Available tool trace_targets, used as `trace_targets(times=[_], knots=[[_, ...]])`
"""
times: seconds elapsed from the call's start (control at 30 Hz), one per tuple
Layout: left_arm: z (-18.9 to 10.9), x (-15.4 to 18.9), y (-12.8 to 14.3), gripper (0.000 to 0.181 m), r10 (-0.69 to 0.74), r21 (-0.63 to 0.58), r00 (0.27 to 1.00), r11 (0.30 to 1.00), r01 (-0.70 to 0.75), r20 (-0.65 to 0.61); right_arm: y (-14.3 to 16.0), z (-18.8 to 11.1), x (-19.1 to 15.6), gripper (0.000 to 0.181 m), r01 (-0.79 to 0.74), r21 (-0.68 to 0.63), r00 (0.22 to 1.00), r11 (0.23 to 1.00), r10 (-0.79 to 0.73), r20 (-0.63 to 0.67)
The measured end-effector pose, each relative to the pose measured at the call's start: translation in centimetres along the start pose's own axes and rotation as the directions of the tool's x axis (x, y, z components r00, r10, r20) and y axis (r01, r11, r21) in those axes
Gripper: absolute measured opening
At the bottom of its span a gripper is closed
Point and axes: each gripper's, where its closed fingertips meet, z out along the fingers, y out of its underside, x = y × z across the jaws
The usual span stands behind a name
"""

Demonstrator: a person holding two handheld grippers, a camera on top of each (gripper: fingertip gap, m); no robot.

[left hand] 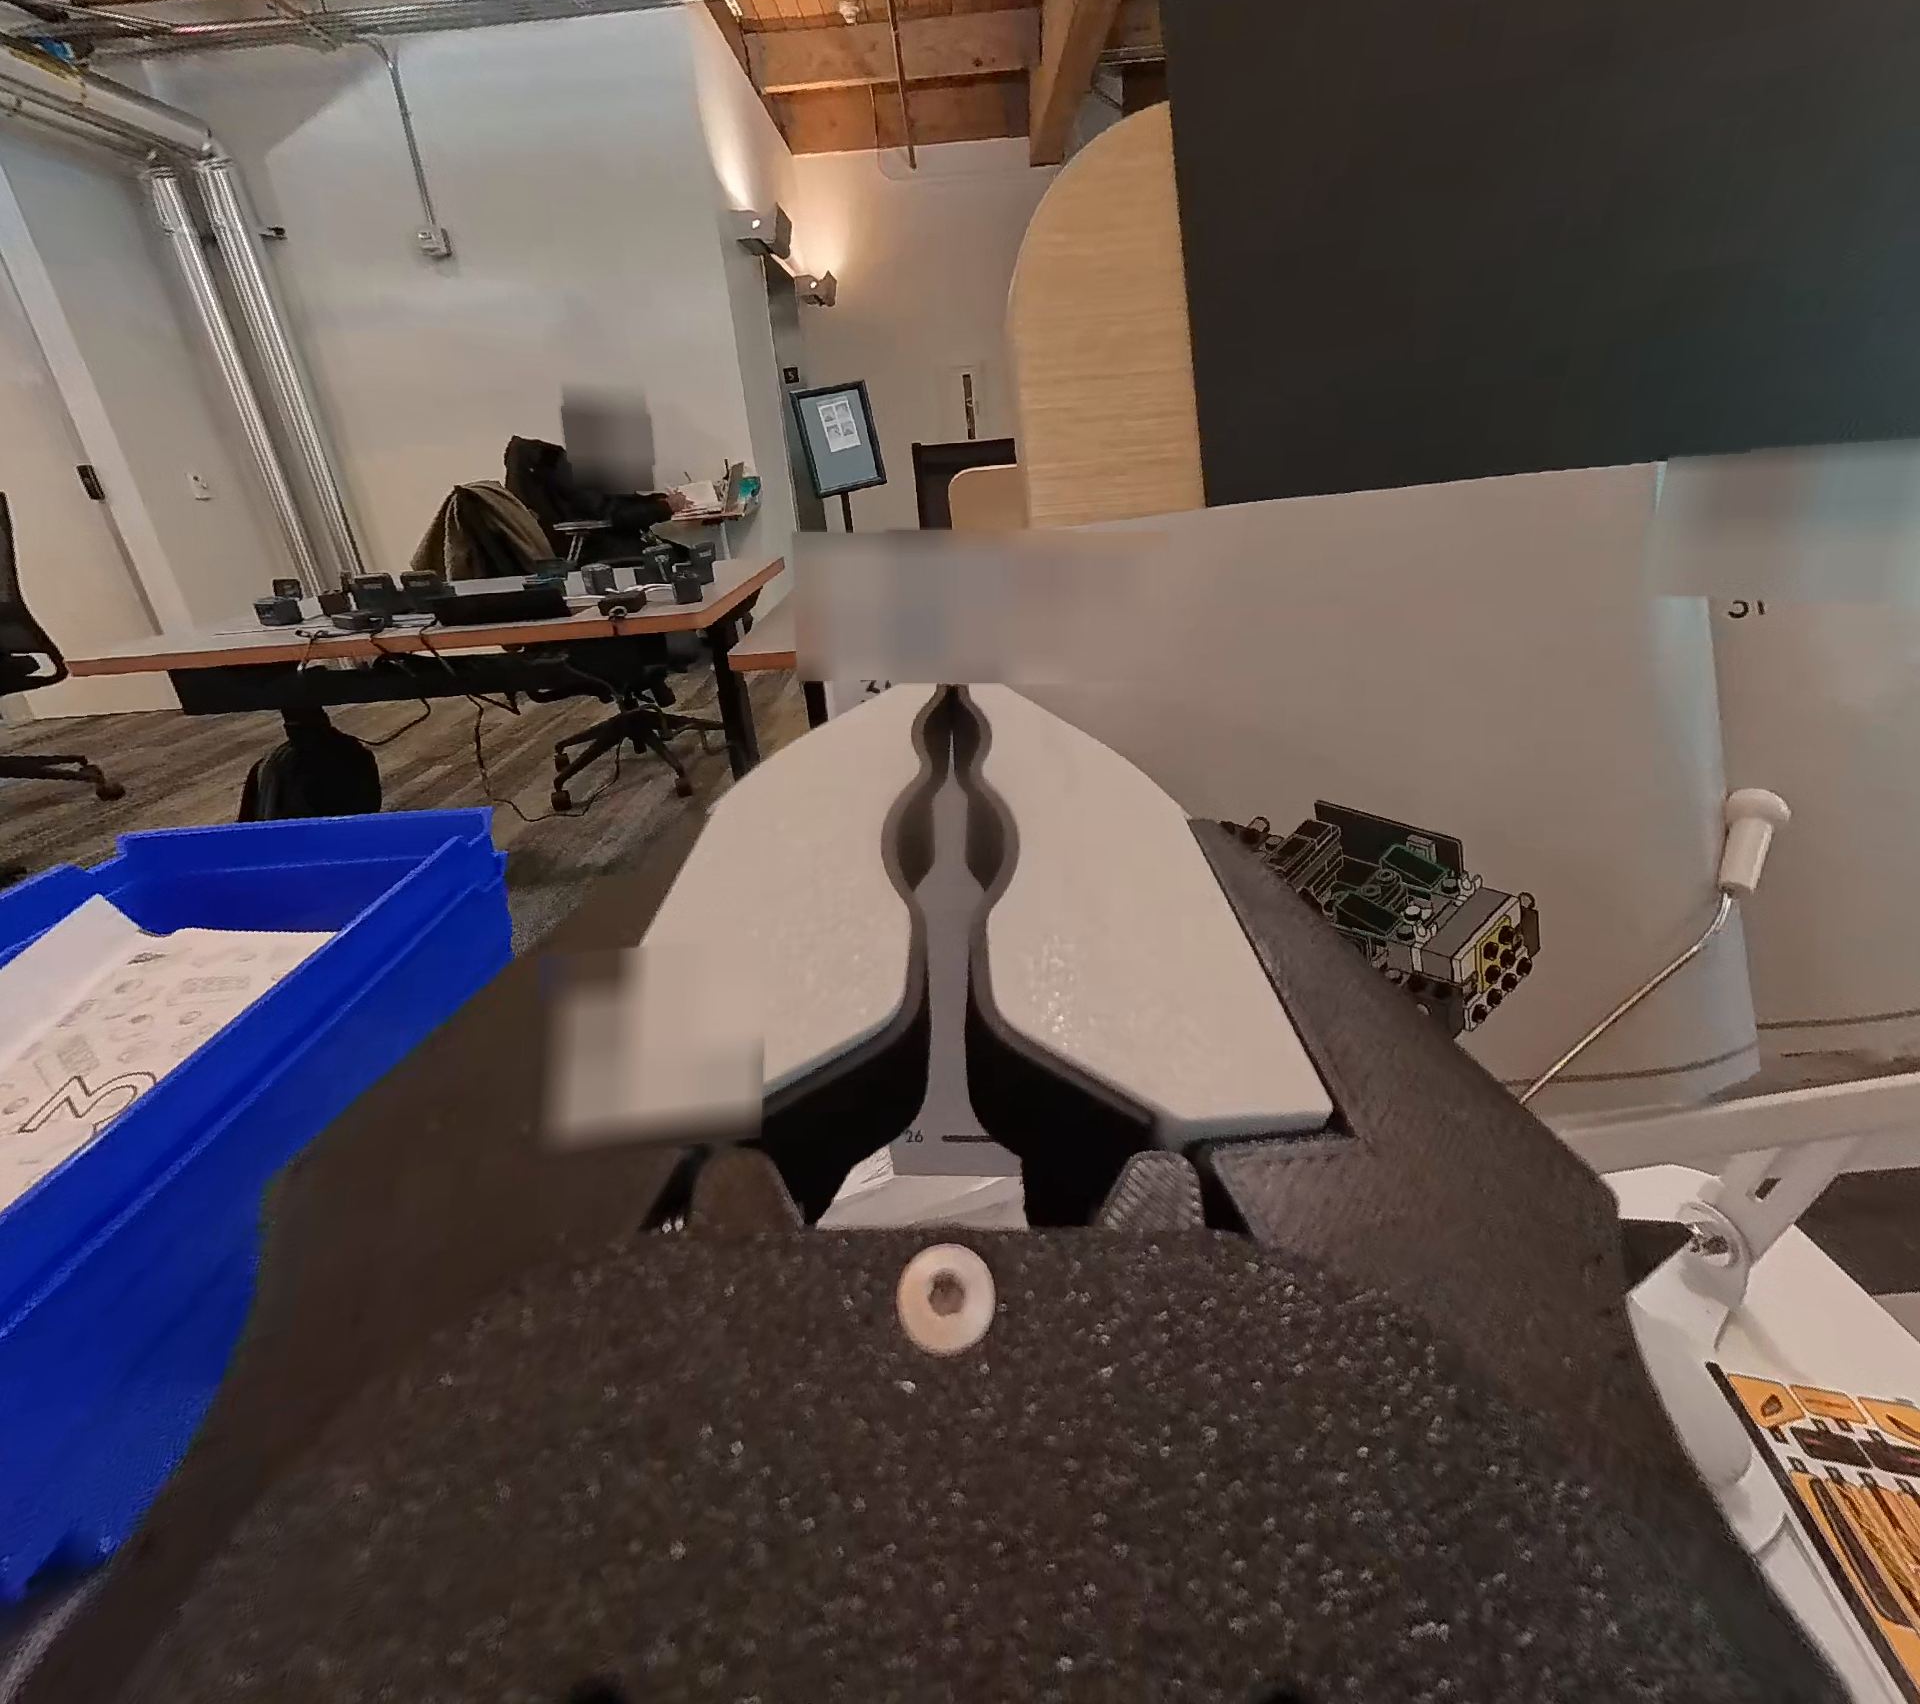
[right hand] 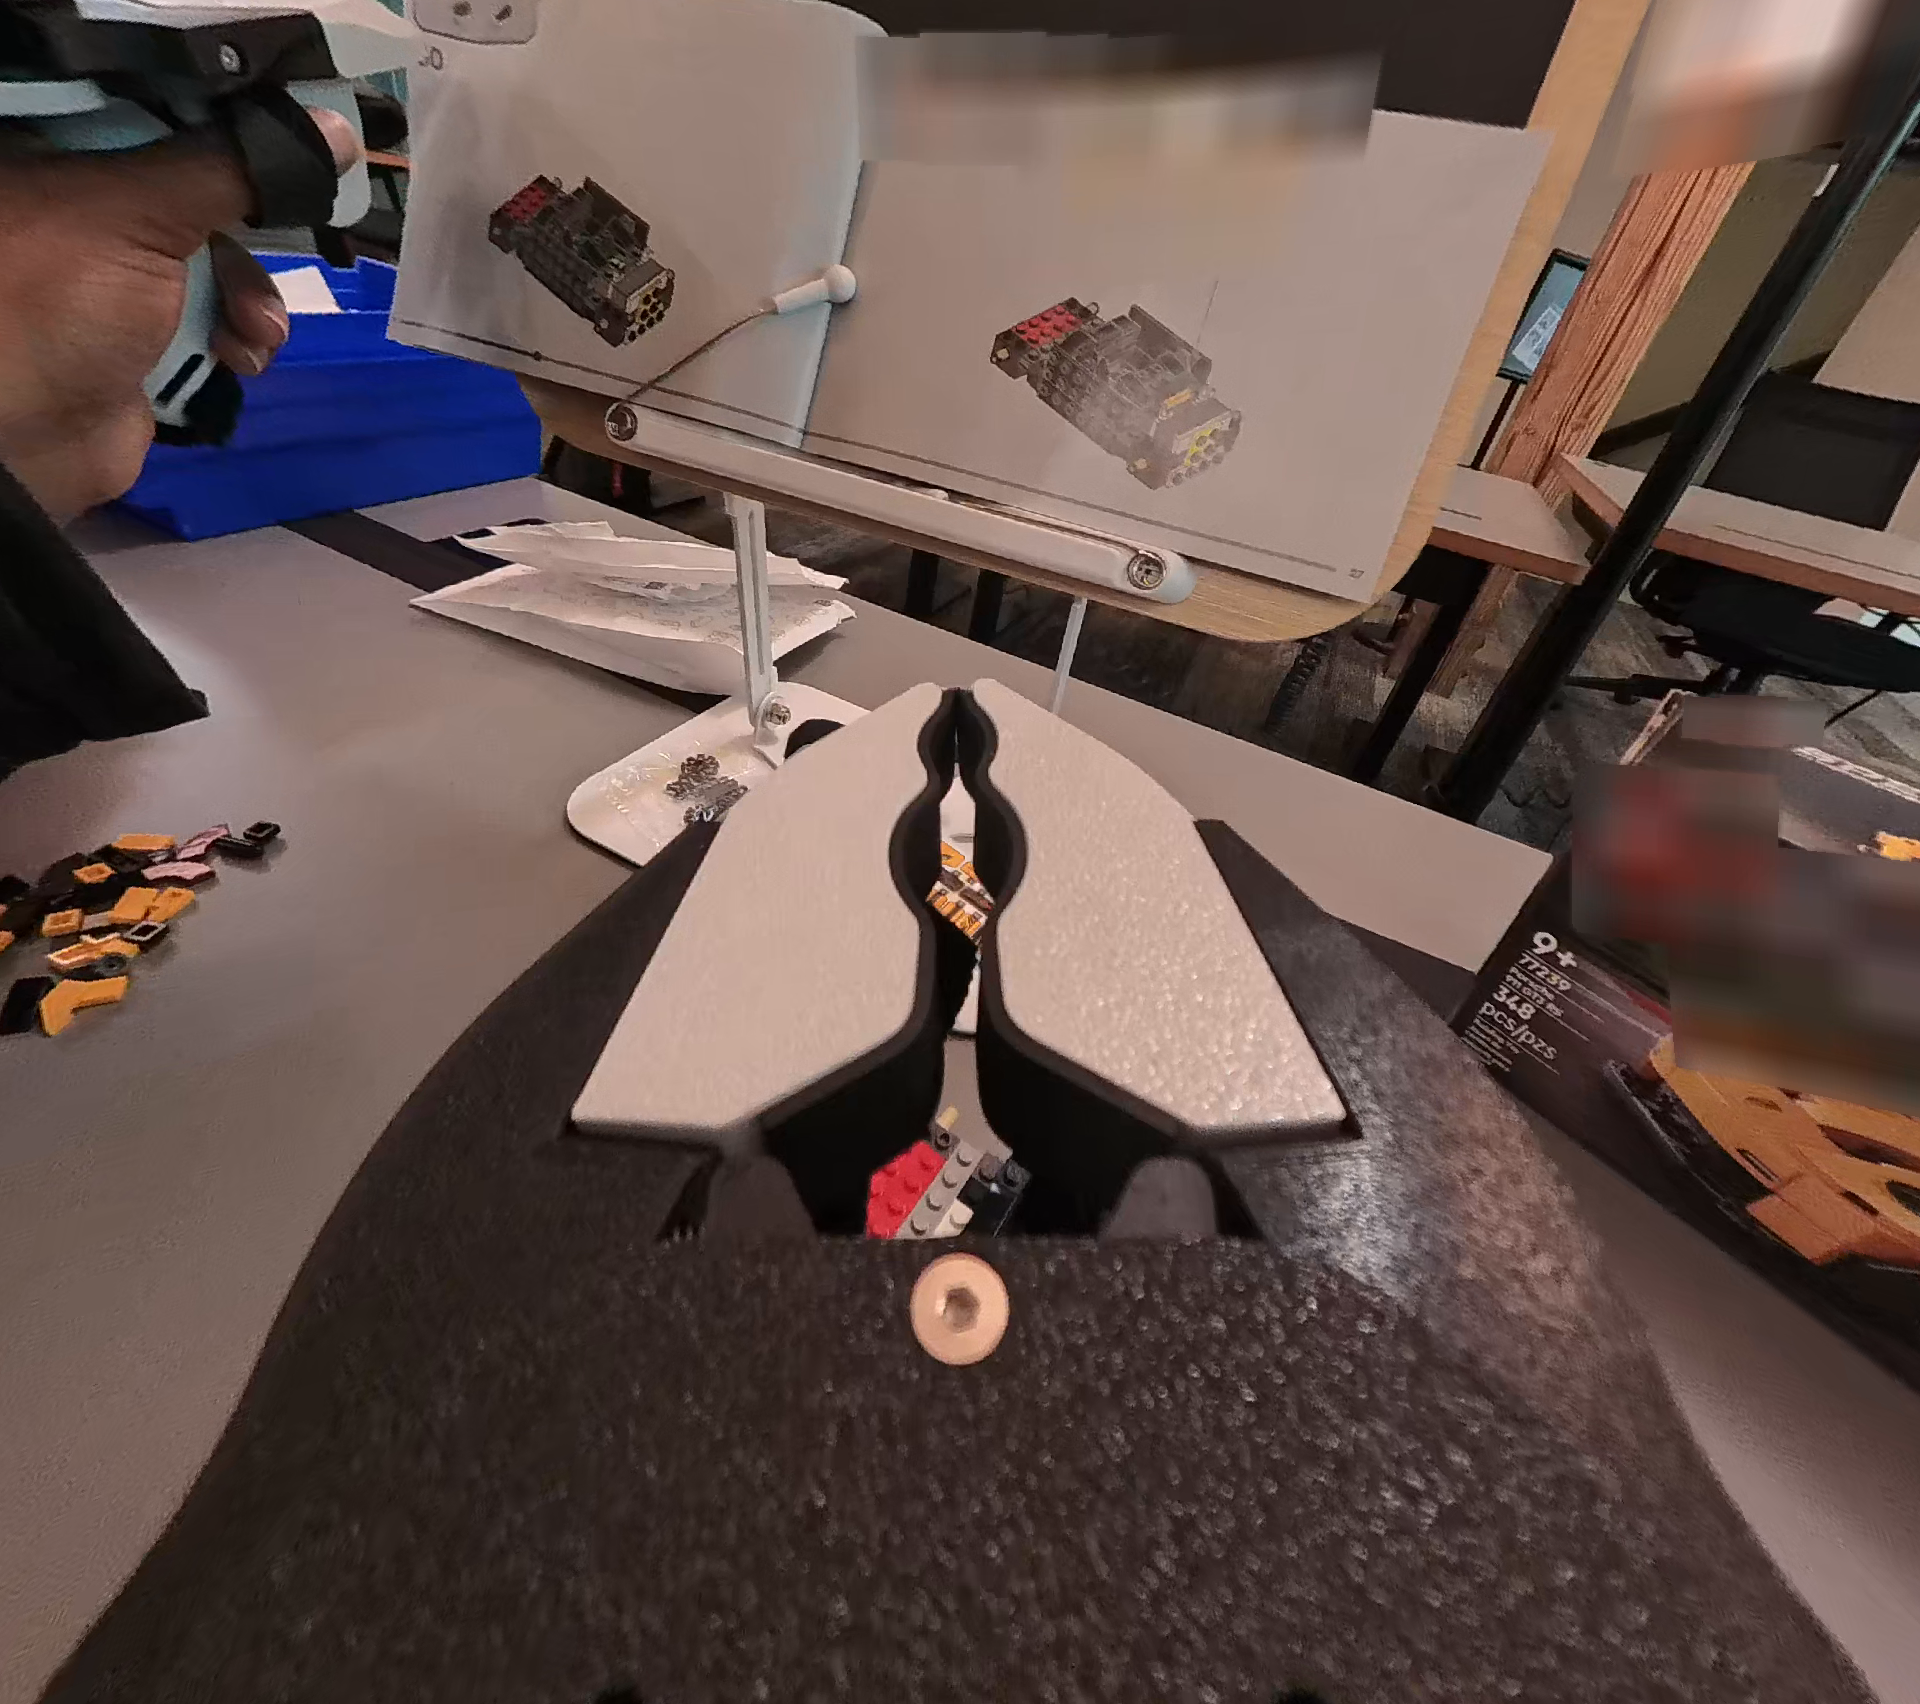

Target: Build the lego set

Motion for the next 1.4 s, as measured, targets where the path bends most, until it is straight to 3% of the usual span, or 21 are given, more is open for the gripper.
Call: trace_targets(times=[0.67, 0.97, 1.4], knots=[[0.0, 0.1, -0.3, 0.000, 0.014, 0.002, 1.000, 1.000, -0.014, -0.026, 0.4, 0.2, -1.0, 0.000, 0.022, -0.002, 0.999, 1.000, -0.022, 0.025], [0.0, -0.1, -0.4, 0.000, 0.014, 0.022, 0.999, 1.000, -0.013, -0.032, 1.2, 0.5, -2.6, 0.000, 0.060, -0.020, 0.994, 0.998, -0.058, 0.096], [-0.2, 2.8, -0.4, 0.000, 0.013, 0.003, 0.995, 1.000, -0.012, -0.103, 1.2, 0.4, -2.3, 0.000, 0.049, -0.030, 0.995, 0.998, -0.046, 0.090]])
